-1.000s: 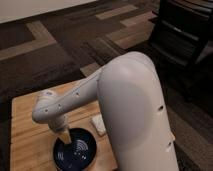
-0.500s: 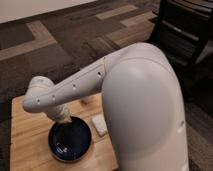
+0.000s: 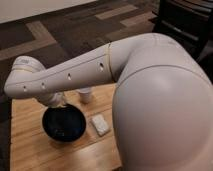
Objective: Pick up the ceramic bowl
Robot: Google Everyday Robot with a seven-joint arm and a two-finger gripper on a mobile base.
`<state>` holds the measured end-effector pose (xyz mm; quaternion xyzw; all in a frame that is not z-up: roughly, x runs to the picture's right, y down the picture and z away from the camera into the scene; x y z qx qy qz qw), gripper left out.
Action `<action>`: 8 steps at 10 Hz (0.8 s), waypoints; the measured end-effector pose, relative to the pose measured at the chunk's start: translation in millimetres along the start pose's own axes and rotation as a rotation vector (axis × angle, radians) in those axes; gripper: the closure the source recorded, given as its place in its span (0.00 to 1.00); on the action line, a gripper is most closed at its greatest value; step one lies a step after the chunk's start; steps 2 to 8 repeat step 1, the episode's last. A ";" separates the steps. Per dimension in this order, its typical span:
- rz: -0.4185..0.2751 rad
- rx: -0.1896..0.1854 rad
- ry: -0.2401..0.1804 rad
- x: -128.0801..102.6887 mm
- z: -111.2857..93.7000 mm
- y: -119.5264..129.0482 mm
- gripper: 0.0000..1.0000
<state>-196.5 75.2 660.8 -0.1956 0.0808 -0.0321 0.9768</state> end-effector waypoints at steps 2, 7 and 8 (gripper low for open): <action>0.000 0.000 0.000 0.0 0.1 0.0 1.00; 0.000 0.000 0.000 0.0 0.1 0.0 1.00; 0.000 0.000 0.000 0.0 0.1 0.0 1.00</action>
